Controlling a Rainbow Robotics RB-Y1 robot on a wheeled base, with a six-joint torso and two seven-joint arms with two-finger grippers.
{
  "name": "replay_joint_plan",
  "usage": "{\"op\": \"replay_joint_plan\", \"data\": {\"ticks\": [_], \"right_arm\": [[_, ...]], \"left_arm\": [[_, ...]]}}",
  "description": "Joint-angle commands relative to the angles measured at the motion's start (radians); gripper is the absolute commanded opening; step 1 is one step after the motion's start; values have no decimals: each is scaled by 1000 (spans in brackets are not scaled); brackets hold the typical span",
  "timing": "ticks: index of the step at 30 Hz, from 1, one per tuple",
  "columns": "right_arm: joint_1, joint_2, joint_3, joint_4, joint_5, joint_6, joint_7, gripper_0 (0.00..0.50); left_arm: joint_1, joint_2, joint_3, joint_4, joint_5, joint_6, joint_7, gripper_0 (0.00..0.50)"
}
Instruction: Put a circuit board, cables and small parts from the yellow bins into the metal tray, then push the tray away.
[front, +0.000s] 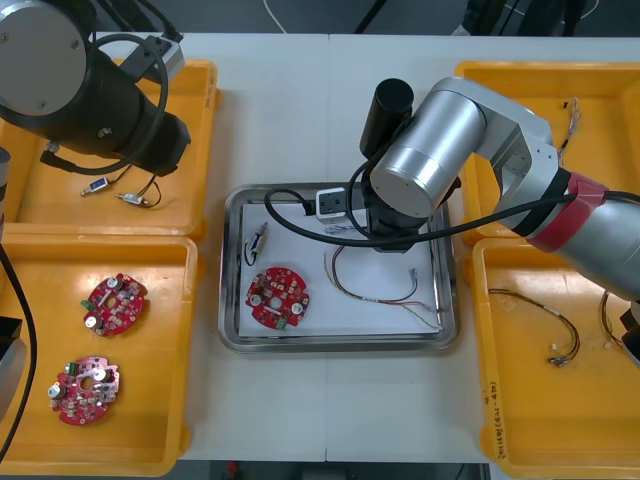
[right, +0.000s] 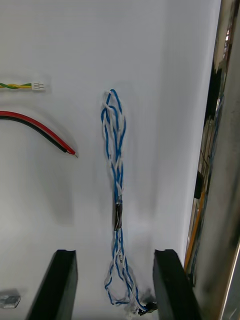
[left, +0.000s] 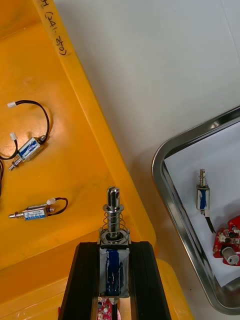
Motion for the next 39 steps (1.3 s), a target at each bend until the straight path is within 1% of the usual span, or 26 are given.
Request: {"op": "replay_joint_plan", "data": {"ticks": [1,5,12,17,22,28,34,39], "right_arm": [[4,-11,4,-12,-23,5,19,500],[4,-11,-22,-35,-30,39,16,500],[4,-11,-93,-116,-38,194,-5,500],[15,-11,-176,-182,-44,346,-109,500],[34,-19,-242,-265,-32,454,-205,500],[67,-33,-337,-375,-3,454,-318,500],[129,-97,-407,-498,-1,454,-452,500],[219,-163,-486,-601,-18,454,-559,500]], "left_arm": [[6,-14,6,-35,11,7,97,1],[6,-14,6,-35,14,7,98,0],[6,-14,5,-37,27,7,103,0],[6,-14,-4,-43,28,7,114,0],[6,-14,-18,-49,28,7,129,1],[6,-14,-46,-61,27,7,155,3],[2,-14,-92,-71,19,7,195,2],[-14,-16,-167,-69,10,-8,307,1]]}}
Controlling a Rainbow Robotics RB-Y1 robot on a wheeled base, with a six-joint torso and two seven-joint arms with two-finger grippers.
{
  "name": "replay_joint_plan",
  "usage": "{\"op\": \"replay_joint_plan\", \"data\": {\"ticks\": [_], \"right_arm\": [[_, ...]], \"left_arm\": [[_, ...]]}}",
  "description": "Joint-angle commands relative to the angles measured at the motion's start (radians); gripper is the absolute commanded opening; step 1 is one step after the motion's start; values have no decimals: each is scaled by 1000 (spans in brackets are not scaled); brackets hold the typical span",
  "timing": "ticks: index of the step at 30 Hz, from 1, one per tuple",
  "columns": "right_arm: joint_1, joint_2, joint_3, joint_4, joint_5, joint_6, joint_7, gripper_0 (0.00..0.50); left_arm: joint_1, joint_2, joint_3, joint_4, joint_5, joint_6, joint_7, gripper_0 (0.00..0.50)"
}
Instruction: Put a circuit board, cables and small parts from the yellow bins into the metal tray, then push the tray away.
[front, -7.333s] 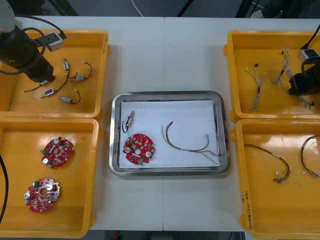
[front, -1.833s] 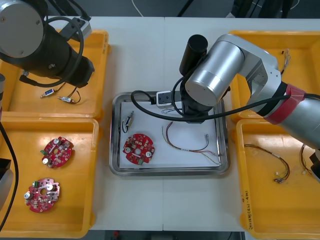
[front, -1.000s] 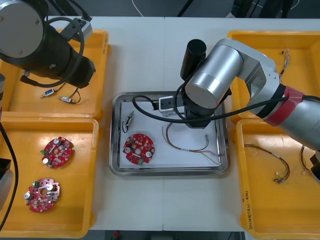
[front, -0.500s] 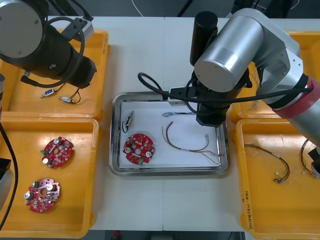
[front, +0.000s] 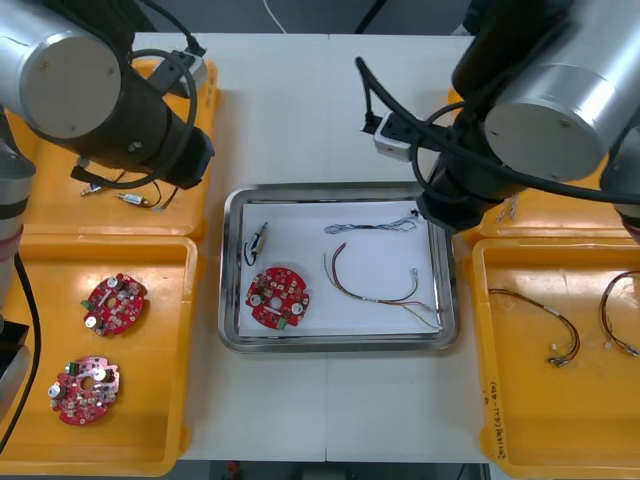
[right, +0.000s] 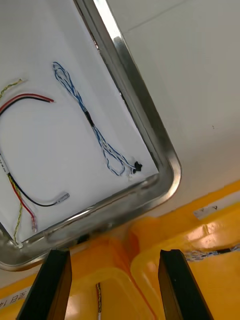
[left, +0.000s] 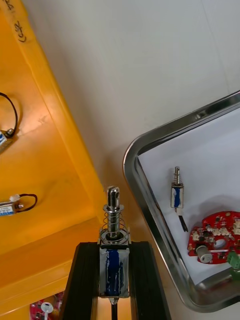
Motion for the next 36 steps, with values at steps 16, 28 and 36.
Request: {"op": "replay_joint_plan", "data": {"ticks": [16,28,36], "right_arm": [[312,-112,-447,-200,-46,4,-166,500],[522,-112,-681,-281,-7,4,-204,500],[608,-98,-786,-283,-9,4,-235,500]], "left_arm": [[-21,-46,-266,-12,-48,-94,295,1],[-24,-114,-377,120,-152,-214,345,1],[-24,-124,-441,226,-186,-342,376,2]]}}
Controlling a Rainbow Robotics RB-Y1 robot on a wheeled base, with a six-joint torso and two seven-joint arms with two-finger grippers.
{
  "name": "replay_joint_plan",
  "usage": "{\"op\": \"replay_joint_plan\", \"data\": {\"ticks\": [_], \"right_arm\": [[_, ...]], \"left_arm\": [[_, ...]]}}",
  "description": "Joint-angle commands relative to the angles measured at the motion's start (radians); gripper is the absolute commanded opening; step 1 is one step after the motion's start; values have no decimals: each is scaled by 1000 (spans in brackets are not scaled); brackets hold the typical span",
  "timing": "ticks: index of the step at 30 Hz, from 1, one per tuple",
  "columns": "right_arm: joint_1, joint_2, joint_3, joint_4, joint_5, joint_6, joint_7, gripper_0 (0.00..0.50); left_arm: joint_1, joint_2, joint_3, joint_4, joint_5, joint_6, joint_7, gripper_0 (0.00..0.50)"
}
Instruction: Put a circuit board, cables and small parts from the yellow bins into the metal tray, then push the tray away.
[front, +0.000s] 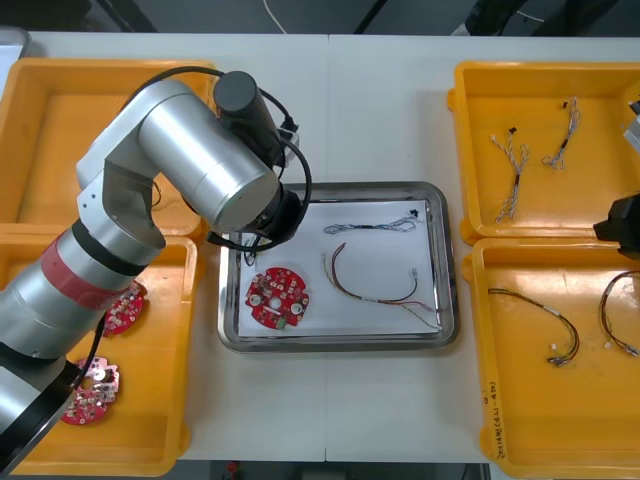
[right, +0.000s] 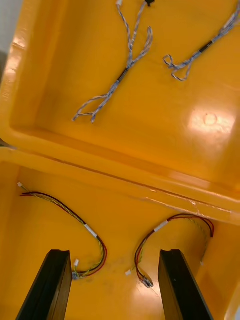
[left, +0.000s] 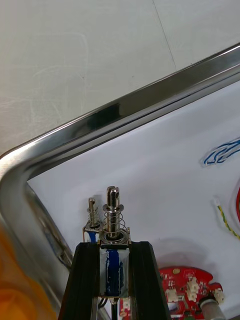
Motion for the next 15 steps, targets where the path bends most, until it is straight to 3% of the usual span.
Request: {"op": "replay_joint_plan", "data": {"ticks": [1,15], "right_arm": [[55,-13,-83,-28,4,3,-45,500],[105,86,-181,13,41,3,-71,500]], "left_arm": [[-24,-28,-53,44,-26,-84,146,1],[-23,-28,-117,107,-19,-165,204,3]]}}
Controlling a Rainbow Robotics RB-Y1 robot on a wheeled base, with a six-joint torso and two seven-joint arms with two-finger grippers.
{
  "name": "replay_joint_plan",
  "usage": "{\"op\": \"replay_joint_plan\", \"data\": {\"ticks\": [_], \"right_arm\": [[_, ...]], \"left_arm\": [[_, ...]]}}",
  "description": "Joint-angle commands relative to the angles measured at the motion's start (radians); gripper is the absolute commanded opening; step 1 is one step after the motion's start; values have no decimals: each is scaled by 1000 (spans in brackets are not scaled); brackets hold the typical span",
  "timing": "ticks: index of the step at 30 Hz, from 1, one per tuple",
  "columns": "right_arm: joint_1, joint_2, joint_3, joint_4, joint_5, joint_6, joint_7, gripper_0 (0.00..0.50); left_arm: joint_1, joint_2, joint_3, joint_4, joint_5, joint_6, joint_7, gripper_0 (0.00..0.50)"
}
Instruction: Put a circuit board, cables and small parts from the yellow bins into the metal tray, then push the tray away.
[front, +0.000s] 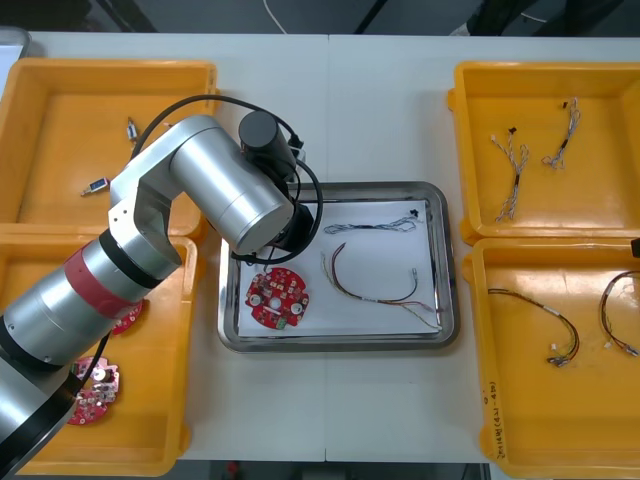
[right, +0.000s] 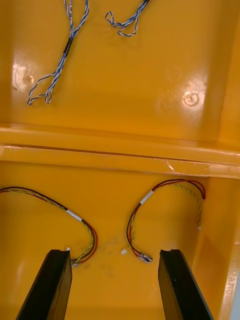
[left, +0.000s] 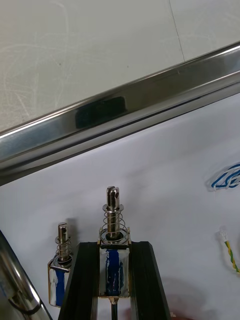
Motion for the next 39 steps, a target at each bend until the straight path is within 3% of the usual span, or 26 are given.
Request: {"op": "replay_joint_plan", "data": {"ticks": [1,9,10,11,13,14,24,30,39], "right_arm": [[13,39,-40,3,38,3,-28,500],[13,67,-30,26,81,3,-36,500],[13,67,-29,37,81,3,-37,500],[14,70,-26,49,79,3,-37,500],[13,73,-21,64,78,3,-39,500],[13,79,-21,72,78,3,-39,500],[14,100,-7,113,76,3,-42,500],[19,102,-1,115,81,3,-43,500],[25,102,0,115,79,3,-51,500]], "left_arm": [[-24,-25,-28,6,3,-34,108,0],[-24,-25,-36,23,12,-68,125,7],[-24,-25,-36,23,15,-71,130,63],[-24,-25,-36,23,17,-73,133,199],[-24,-25,-36,20,17,-73,138,375],[-24,-25,-36,19,17,-73,141,500],[-24,-24,-19,-40,2,-28,168,500],[-24,-18,40,-127,-3,99,164,500],[-24,7,207,-265,61,288,125,500]]}}
